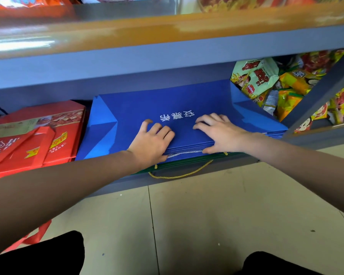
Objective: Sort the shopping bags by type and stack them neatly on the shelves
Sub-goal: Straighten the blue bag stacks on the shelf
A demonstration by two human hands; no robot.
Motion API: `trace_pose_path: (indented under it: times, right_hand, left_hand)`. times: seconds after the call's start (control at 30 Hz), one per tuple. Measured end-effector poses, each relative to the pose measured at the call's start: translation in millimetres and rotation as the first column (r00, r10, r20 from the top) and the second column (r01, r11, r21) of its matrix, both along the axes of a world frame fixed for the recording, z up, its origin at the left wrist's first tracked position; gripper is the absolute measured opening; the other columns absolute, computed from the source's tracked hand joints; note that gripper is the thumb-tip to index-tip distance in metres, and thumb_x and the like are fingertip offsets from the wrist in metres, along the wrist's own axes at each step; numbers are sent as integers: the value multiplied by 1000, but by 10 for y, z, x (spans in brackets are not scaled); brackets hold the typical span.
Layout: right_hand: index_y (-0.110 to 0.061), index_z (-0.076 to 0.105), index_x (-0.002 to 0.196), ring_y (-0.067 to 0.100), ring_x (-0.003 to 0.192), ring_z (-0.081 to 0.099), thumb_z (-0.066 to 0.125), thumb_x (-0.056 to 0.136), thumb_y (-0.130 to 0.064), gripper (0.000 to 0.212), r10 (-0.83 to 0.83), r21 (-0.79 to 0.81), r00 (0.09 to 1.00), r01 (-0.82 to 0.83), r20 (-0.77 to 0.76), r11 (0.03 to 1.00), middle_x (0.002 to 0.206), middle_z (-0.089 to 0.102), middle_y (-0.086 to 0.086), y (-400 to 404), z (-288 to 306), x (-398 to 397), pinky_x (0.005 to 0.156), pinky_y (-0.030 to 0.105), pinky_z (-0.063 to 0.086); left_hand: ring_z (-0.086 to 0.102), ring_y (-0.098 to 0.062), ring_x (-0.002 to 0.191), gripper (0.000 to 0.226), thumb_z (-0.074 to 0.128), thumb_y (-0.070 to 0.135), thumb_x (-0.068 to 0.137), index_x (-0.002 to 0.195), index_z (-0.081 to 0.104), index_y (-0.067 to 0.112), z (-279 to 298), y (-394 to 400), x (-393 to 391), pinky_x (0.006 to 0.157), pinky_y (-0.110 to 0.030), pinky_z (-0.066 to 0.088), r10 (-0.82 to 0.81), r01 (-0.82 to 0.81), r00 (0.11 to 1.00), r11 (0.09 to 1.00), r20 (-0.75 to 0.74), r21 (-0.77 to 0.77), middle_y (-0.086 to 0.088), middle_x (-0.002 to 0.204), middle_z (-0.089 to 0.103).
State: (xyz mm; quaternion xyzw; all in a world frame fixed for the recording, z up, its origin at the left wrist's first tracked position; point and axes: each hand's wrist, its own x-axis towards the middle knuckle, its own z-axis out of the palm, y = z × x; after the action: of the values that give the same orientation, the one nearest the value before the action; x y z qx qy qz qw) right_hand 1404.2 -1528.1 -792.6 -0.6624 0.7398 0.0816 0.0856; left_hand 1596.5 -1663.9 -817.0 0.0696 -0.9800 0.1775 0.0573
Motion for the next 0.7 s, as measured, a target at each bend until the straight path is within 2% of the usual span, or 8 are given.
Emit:
trace_pose_path:
  times: [0.13, 0.27, 0.37, 0.53, 0.6, 0.7]
  right_hand:
    - [-22, 25, 144, 23, 135, 19, 61, 82, -50, 77, 65, -6, 990, -66, -127, 998, 145, 24, 0, -29, -77, 56, 113, 46, 10]
    - [-18, 23, 145, 26, 133, 24, 59, 86, -43, 73, 94, -11, 961, -100, -259, 995, 144, 28, 4, 25, -100, 72, 112, 52, 11]
    - [-16, 21, 145, 29, 132, 25, 59, 87, -39, 74, 101, 11, 939, -103, -328, 995, 143, 28, 7, 32, -99, 108, 111, 56, 9]
    - [-15, 25, 144, 31, 132, 28, 62, 86, -34, 72, 132, -12, 901, -150, -413, 989, 141, 34, 10, -22, -35, 106, 110, 62, 6]
    - [-15, 26, 144, 30, 133, 26, 61, 86, -37, 71, 133, -18, 896, -155, -424, 988, 142, 33, 9, -48, 15, 86, 110, 62, 6]
    - [-16, 32, 142, 29, 134, 24, 61, 84, -46, 71, 136, -45, 909, -166, -393, 985, 143, 32, 7, -95, 94, 23, 111, 62, 6]
  left_hand:
    - [63, -23, 77, 59, 77, 55, 57, 96, 66, 12, -33, -22, 18, 87, -43, 48, -31, 31, 999, 999, -12, 31, -2, 93, 66]
    - [63, -24, 81, 57, 72, 55, 68, 103, 64, 11, -66, -50, 62, 93, -44, 38, -43, 47, 998, 996, -40, 82, -4, 99, 64]
    - [63, -25, 84, 59, 73, 53, 69, 108, 63, 10, -91, -40, 89, 89, -48, 46, -22, 27, 999, 990, -39, 137, -5, 103, 64]
    - [61, -25, 89, 63, 39, 54, 75, 113, 61, 9, -54, 6, 119, 92, -50, 44, 59, -52, 998, 969, -22, 240, -5, 108, 62]
    - [61, -24, 89, 63, 43, 58, 76, 113, 60, 11, -63, -4, 99, 93, -49, 44, 60, -50, 997, 978, -46, 203, -3, 107, 62]
    - [62, -26, 87, 62, 69, 54, 71, 113, 60, 10, -91, -66, 87, 90, -47, 45, 15, -4, 997, 992, -82, 127, -5, 106, 63]
